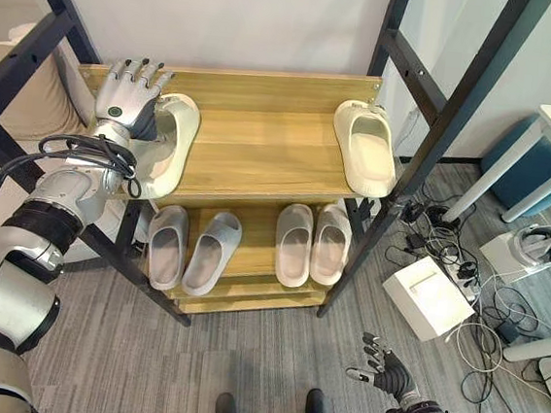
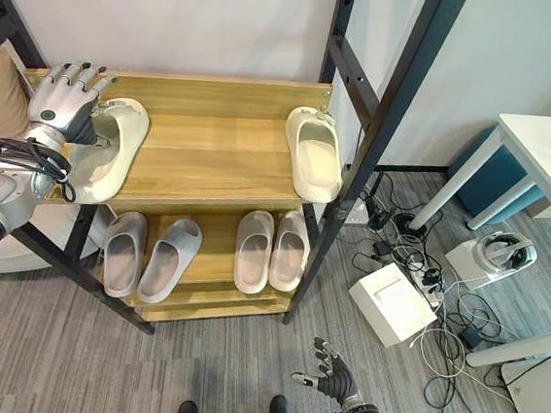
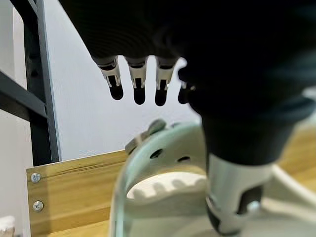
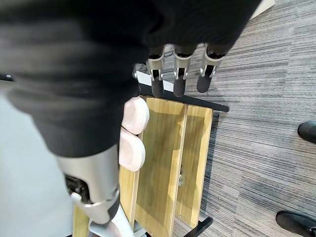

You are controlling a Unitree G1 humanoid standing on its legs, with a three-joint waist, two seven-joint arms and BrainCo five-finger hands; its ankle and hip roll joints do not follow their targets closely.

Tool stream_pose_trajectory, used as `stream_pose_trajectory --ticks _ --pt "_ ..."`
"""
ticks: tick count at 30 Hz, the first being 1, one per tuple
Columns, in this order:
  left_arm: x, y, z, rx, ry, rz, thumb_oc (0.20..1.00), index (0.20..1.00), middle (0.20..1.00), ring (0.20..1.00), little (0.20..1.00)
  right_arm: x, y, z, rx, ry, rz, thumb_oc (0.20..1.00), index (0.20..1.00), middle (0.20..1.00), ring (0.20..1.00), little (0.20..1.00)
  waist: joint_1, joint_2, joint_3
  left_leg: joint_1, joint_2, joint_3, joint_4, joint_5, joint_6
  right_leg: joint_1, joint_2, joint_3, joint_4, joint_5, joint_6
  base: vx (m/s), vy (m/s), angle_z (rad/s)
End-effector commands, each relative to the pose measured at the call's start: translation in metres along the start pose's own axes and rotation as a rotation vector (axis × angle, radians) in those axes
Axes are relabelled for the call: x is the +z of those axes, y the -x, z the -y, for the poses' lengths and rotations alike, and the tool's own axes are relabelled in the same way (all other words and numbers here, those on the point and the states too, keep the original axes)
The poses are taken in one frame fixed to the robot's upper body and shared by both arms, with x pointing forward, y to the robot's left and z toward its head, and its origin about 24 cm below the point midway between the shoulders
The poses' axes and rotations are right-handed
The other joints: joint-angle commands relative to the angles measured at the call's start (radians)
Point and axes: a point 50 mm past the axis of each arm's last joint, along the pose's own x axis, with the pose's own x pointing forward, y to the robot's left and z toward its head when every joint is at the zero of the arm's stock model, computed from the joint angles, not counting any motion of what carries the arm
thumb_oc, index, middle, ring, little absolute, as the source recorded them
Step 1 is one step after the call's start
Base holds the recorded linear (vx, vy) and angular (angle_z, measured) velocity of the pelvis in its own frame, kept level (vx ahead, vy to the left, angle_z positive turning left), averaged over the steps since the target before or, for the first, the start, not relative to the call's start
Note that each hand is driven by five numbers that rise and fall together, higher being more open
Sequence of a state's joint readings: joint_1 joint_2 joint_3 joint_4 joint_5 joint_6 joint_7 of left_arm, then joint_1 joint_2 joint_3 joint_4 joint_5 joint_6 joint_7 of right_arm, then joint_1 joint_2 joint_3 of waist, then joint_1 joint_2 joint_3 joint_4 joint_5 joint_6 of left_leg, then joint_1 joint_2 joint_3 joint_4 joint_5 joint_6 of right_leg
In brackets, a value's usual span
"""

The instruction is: Arrange the slippers neatly on the shoe rack.

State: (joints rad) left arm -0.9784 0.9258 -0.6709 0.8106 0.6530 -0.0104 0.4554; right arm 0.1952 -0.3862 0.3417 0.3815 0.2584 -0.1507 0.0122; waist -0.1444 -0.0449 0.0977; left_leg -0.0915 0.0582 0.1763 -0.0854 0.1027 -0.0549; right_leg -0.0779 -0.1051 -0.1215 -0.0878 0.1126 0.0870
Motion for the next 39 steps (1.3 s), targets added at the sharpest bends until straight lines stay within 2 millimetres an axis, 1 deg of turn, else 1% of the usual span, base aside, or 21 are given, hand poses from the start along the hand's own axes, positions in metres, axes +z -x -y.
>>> stream_pose_trajectory --ticks 1,2,3,6,7,8,12,15,16,18,20,21,24,30,33,34,35,38,39 --pt "-0.017 -0.030 -0.043 0.115 -0.023 -0.107 0.200 0.200 0.200 0.200 0.200 0.036 -0.007 0.008 -0.003 -0.015 0.170 1.000 1.000 1.000 1.000 1.000 -0.003 0.009 0.027 0.078 0.061 0.008 -0.002 -0.059 -0.063 0.030 -0.065 -0.009 0.004 -0.029 0.141 -0.03 0.011 -0.08" --pt "-0.020 -0.031 -0.045 0.113 -0.024 -0.117 0.200 0.200 0.200 0.200 0.200 0.037 -0.008 0.008 -0.002 -0.015 0.172 1.000 1.000 1.000 1.000 1.000 -0.004 0.009 0.031 0.074 0.062 0.009 -0.002 -0.058 -0.062 0.024 -0.065 -0.008 0.005 -0.027 0.142 -0.04 0.016 -0.07" --pt "-0.023 -0.035 -0.052 0.123 -0.019 -0.135 0.200 0.200 0.200 0.200 0.200 0.038 -0.009 0.007 -0.004 -0.024 0.176 1.000 1.000 1.000 1.000 1.000 -0.008 0.008 0.039 0.065 0.063 0.013 -0.002 -0.054 -0.062 0.008 -0.065 -0.003 0.006 -0.020 0.143 -0.03 0.011 -0.08" --pt "-0.022 -0.037 -0.056 0.146 0.004 -0.130 0.200 0.200 0.200 0.200 0.200 0.037 -0.008 0.004 0.006 -0.033 0.174 1.000 1.000 1.000 1.000 1.000 -0.010 0.009 0.038 0.067 0.061 0.018 -0.002 -0.056 -0.062 0.007 -0.066 0.001 0.005 -0.020 0.144 0.01 0.010 -0.05" --pt "-0.012 -0.039 -0.060 0.169 0.027 -0.099 0.200 0.200 0.200 0.200 0.200 0.037 -0.008 0.004 0.009 -0.031 0.172 1.000 1.000 1.000 1.000 1.000 -0.010 0.010 0.038 0.070 0.061 0.018 -0.002 -0.058 -0.062 0.008 -0.067 0.003 0.005 -0.021 0.144 0.01 -0.004 -0.03" --pt "0.006 -0.044 -0.068 0.207 0.070 -0.038 0.200 0.200 0.200 0.200 0.200 0.035 -0.007 0.003 0.006 -0.034 0.168 1.000 1.000 1.000 1.000 1.000 -0.009 0.014 0.037 0.073 0.060 0.016 -0.002 -0.060 -0.062 0.013 -0.069 0.002 0.005 -0.025 0.143 0.00 0.000 0.00" --pt "0.048 -0.054 -0.084 0.270 0.139 0.081 0.200 0.200 0.200 0.200 0.200 0.036 -0.009 0.006 -0.012 -0.026 0.162 1.000 1.000 1.000 1.000 1.000 -0.014 0.023 0.035 0.081 0.059 0.013 -0.002 -0.062 -0.062 0.025 -0.069 -0.003 0.005 -0.032 0.141 0.00 -0.015 0.04" --pt "0.067 -0.059 -0.091 0.288 0.157 0.129 0.200 0.200 0.200 0.200 0.200 0.038 -0.010 0.008 -0.019 -0.015 0.163 1.000 1.000 1.000 1.000 1.000 -0.024 0.032 0.036 0.086 0.060 0.017 -0.002 -0.062 -0.063 0.028 -0.067 0.001 0.005 -0.033 0.140 -0.02 -0.030 -0.04" --pt "0.076 -0.062 -0.094 0.287 0.165 0.149 0.200 0.200 0.200 0.200 0.200 0.039 -0.010 0.010 -0.023 -0.016 0.164 1.000 1.000 1.000 1.000 1.000 -0.034 0.039 0.034 0.090 0.060 0.022 -0.002 -0.062 -0.064 0.028 -0.067 0.006 0.005 -0.033 0.138 -0.02 -0.042 -0.05" --pt "0.083 -0.065 -0.096 0.284 0.176 0.153 0.200 0.200 0.200 0.200 0.200 0.039 -0.008 0.012 -0.030 -0.013 0.166 1.000 1.000 1.000 1.000 1.000 -0.047 0.046 0.034 0.094 0.062 0.029 -0.002 -0.061 -0.065 0.026 -0.065 0.014 0.006 -0.033 0.137 -0.02 -0.041 -0.09" --pt "0.084 -0.068 -0.096 0.271 0.191 0.137 0.200 0.200 0.200 0.200 0.200 0.038 -0.006 0.015 -0.040 -0.011 0.160 1.000 1.000 1.000 1.000 1.000 -0.061 0.054 0.035 0.097 0.064 0.041 -0.002 -0.060 -0.068 0.023 -0.063 0.023 0.006 -0.032 0.137 -0.02 -0.041 -0.21" --pt "0.080 -0.070 -0.096 0.265 0.190 0.118 0.200 0.200 0.200 0.200 0.200 0.038 -0.003 0.018 -0.045 -0.013 0.160 1.000 1.000 1.000 1.000 1.000 -0.075 0.061 0.037 0.098 0.067 0.052 -0.002 -0.057 -0.070 0.016 -0.060 0.034 0.006 -0.030 0.135 -0.03 -0.044 -0.19" --pt "0.074 -0.073 -0.095 0.251 0.185 0.085 0.200 0.200 0.200 0.200 0.200 0.037 0.001 0.023 -0.062 -0.013 0.164 1.000 1.000 1.000 1.000 1.000 -0.097 0.071 0.041 0.097 0.073 0.065 -0.002 -0.051 -0.075 0.006 -0.055 0.047 0.006 -0.028 0.133 -0.03 -0.040 -0.23" --pt "0.049 -0.077 -0.090 0.223 0.151 -0.056 0.200 0.200 0.200 0.200 0.200 0.036 0.006 0.032 -0.092 -0.013 0.166 1.000 1.000 1.000 1.000 1.000 -0.139 0.079 0.050 0.088 0.088 0.097 -0.002 -0.041 -0.087 -0.028 -0.041 0.076 0.007 -0.019 0.131 -0.03 -0.048 -0.19" --pt "0.043 -0.077 -0.090 0.231 0.165 -0.096 0.200 0.200 0.200 0.200 0.200 0.037 0.006 0.032 -0.095 -0.014 0.171 1.000 1.000 1.000 1.000 1.000 -0.144 0.079 0.051 0.083 0.091 0.104 -0.002 -0.038 -0.089 -0.037 -0.038 0.083 0.006 -0.016 0.130 -0.02 -0.035 -0.09" --pt "0.036 -0.076 -0.090 0.235 0.192 -0.141 0.200 0.200 0.200 0.200 0.200 0.038 0.006 0.032 -0.095 -0.011 0.173 1.000 1.000 1.000 1.000 1.000 -0.150 0.079 0.053 0.078 0.096 0.110 -0.002 -0.034 -0.092 -0.046 -0.035 0.088 0.005 -0.011 0.130 -0.03 -0.035 -0.07" --pt "0.034 -0.076 -0.090 0.239 0.214 -0.160 0.200 0.200 0.200 0.200 0.200 0.038 0.006 0.033 -0.095 -0.010 0.175 1.000 1.000 1.000 1.000 1.000 -0.150 0.079 0.052 0.077 0.097 0.113 -0.002 -0.033 -0.093 -0.051 -0.033 0.089 0.006 -0.010 0.129 -0.03 -0.035 -0.10" --pt "0.033 -0.076 -0.090 0.238 0.227 -0.176 0.200 0.200 0.200 0.200 0.200 0.038 0.005 0.031 -0.093 -0.010 0.176 1.000 1.000 1.000 1.000 1.000 -0.149 0.078 0.051 0.076 0.099 0.113 -0.002 -0.033 -0.094 -0.053 -0.031 0.088 0.005 -0.010 0.128 0.00 -0.028 -0.09" --pt "0.037 -0.077 -0.090 0.234 0.212 -0.158 1.000 1.000 1.000 1.000 1.000 0.038 0.006 0.030 -0.084 -0.003 0.174 1.000 1.000 1.000 1.000 1.000 -0.146 0.077 0.048 0.078 0.100 0.112 -0.002 -0.034 -0.093 -0.049 -0.029 0.086 0.005 -0.012 0.127 0.01 -0.022 -0.04"
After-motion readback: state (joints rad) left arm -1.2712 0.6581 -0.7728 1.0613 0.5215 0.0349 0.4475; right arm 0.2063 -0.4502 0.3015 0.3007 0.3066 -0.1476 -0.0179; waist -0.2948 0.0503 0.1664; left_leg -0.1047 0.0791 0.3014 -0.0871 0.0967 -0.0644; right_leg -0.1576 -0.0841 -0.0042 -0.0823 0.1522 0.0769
